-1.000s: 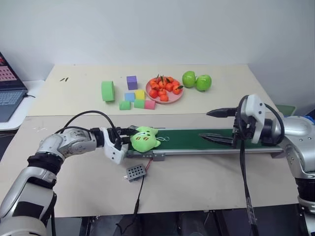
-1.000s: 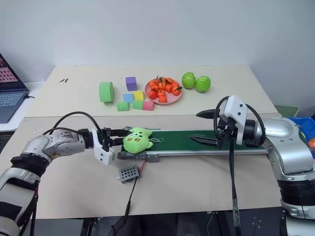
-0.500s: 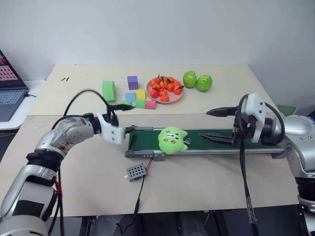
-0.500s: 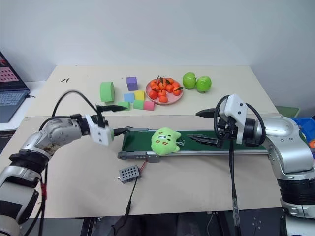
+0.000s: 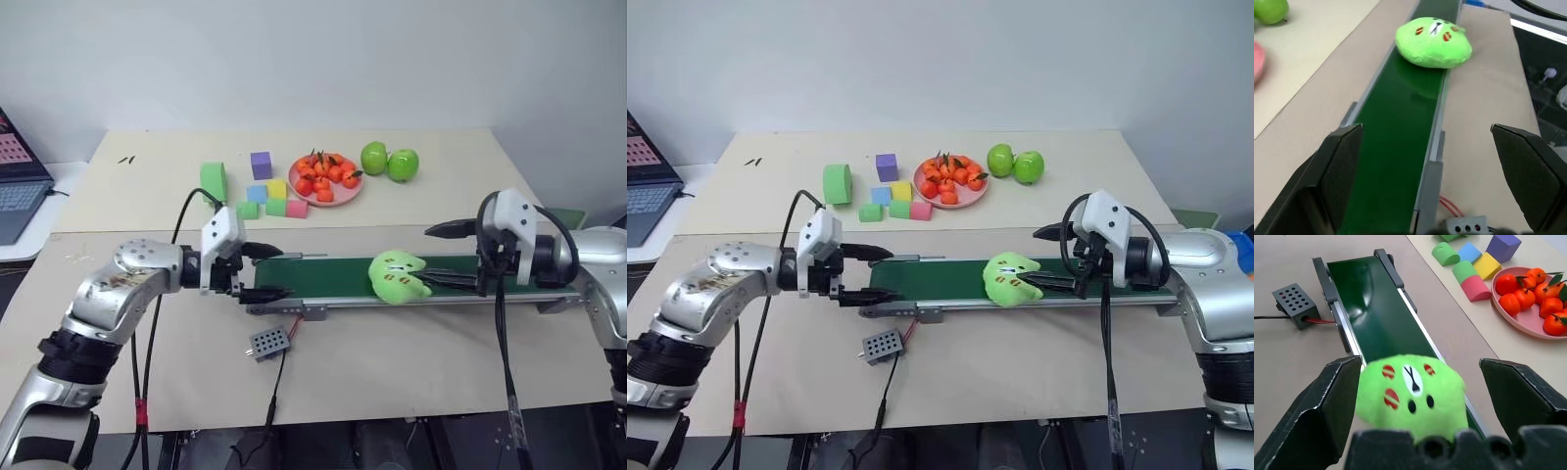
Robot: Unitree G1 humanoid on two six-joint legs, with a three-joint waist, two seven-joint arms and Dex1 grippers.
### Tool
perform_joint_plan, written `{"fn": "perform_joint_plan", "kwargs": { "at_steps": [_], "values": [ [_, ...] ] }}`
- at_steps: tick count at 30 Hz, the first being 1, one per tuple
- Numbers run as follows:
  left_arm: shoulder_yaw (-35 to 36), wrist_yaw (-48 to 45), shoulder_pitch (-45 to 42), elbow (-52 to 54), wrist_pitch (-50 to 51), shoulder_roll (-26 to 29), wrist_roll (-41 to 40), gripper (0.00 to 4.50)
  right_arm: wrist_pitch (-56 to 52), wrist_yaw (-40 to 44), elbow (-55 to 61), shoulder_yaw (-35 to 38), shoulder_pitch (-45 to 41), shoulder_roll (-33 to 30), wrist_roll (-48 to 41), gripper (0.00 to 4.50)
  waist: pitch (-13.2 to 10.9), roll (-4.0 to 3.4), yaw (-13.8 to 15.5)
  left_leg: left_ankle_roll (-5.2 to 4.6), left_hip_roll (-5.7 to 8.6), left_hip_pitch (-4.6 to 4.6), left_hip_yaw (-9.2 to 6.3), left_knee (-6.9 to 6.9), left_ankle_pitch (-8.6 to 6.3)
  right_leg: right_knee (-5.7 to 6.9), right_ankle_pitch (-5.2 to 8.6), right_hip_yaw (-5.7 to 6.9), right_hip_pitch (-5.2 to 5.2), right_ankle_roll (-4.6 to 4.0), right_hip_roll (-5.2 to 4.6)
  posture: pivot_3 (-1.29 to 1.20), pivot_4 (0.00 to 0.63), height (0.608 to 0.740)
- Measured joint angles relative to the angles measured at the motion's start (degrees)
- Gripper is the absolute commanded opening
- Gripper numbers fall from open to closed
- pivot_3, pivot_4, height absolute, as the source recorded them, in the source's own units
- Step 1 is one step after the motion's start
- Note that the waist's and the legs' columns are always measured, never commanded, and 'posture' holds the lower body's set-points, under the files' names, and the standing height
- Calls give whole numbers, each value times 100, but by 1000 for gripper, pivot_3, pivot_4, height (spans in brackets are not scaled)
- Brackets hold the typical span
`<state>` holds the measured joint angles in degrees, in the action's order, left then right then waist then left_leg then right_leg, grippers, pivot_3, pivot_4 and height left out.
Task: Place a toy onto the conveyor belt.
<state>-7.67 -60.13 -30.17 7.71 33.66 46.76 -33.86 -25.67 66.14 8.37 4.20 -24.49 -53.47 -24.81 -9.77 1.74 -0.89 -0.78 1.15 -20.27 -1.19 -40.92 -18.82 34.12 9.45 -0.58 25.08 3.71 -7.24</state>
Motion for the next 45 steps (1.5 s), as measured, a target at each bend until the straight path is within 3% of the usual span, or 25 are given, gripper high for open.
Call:
{"fn": "perform_joint_plan", "kwargs": {
  "at_steps": [19, 45],
  "values": [
    [83, 320, -764, -314, 252, -410, 599, 4457, -211, -449, 231, 108, 39, 128, -130, 4500, 0, 0, 11, 1, 2, -3, 4, 1, 0, 0, -1, 0, -2, -1, 0, 0, 150, 738],
    [438, 321, -1225, -352, 650, -794, 423, 4457, -219, -503, 308, 235, 85, 157, -132, 4500, 0, 0, 8, 2, 2, -4, 2, 0, 1, 0, -1, 0, -2, -1, 0, 0, 150, 738]
  ]
}}
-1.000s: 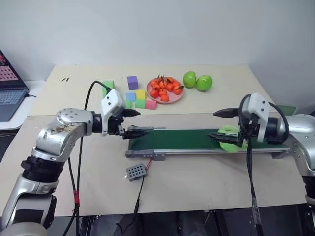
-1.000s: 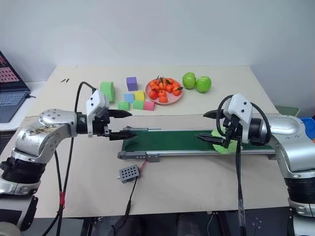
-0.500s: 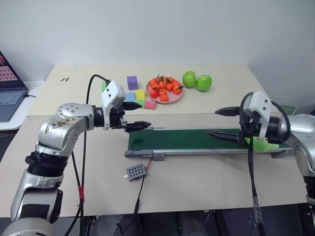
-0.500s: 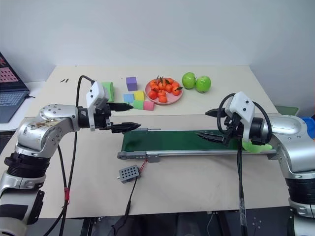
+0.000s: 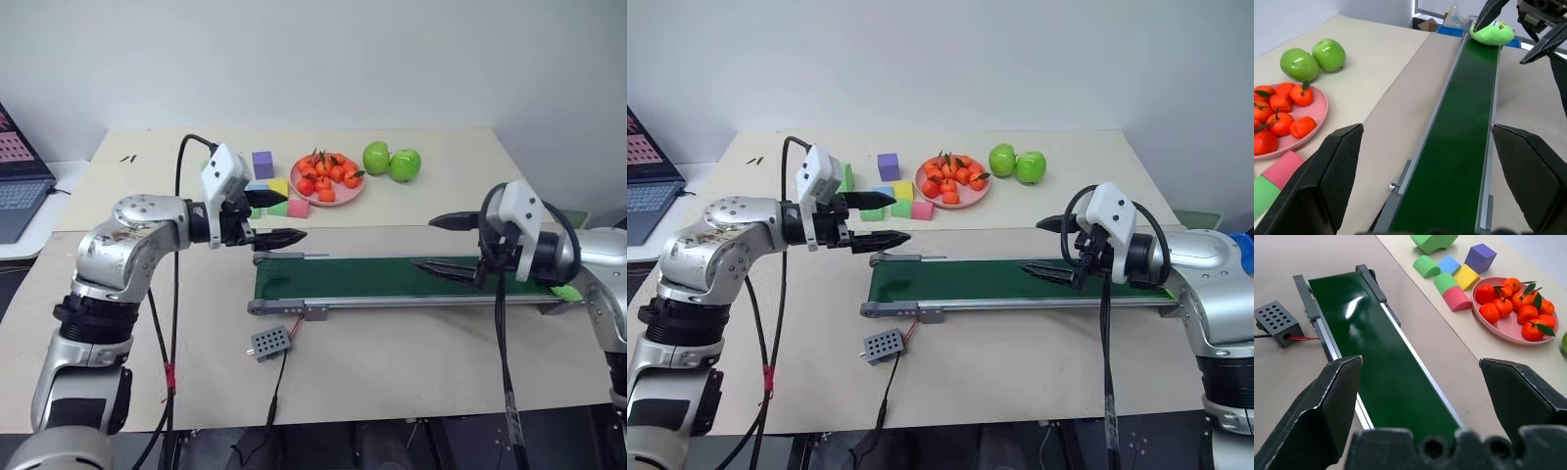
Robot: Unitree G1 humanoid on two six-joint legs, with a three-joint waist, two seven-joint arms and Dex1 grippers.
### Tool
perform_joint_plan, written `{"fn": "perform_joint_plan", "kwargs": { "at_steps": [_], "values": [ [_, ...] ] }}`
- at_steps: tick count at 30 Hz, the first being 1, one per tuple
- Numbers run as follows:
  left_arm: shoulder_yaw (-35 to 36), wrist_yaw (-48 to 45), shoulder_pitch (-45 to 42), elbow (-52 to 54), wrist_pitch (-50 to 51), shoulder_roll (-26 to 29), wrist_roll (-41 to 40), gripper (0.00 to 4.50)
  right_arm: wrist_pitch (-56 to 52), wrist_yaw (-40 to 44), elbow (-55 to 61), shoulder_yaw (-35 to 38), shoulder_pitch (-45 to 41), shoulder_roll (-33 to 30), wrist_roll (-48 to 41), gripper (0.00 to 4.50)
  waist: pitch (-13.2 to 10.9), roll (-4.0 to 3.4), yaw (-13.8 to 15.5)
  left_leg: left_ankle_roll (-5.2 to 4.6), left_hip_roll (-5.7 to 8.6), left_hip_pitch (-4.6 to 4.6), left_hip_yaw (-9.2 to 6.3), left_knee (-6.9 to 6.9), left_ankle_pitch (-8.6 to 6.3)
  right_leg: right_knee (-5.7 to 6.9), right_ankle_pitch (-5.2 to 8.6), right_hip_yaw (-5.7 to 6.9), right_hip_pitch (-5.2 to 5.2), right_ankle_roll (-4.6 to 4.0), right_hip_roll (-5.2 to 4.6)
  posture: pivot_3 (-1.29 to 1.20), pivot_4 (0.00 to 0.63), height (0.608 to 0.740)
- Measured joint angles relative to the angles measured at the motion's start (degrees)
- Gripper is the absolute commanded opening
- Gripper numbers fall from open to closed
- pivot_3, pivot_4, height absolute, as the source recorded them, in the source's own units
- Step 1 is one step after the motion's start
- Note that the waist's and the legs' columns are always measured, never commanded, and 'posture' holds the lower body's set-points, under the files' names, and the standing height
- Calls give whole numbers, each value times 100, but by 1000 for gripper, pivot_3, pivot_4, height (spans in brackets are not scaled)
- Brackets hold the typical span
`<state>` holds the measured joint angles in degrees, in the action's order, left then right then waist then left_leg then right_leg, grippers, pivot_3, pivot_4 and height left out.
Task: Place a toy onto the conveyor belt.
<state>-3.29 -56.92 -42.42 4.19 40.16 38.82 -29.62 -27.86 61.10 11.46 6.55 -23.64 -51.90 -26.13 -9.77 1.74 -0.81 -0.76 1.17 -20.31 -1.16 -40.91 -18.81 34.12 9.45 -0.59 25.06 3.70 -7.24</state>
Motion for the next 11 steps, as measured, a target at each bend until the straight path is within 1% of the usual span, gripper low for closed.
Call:
{"fn": "perform_joint_plan", "kwargs": {
  "at_steps": [11],
  "values": [
    [8, -47, 11, 0, 28, 1, -2, 4457, 0, -13, 24, 15, 9, 99, 4, 4500, 0, 0, 1, 0, 0, 0, 0, 0, 0, 0, 0, 0, 0, 0, 0, 0, 150, 738]
  ]
}}
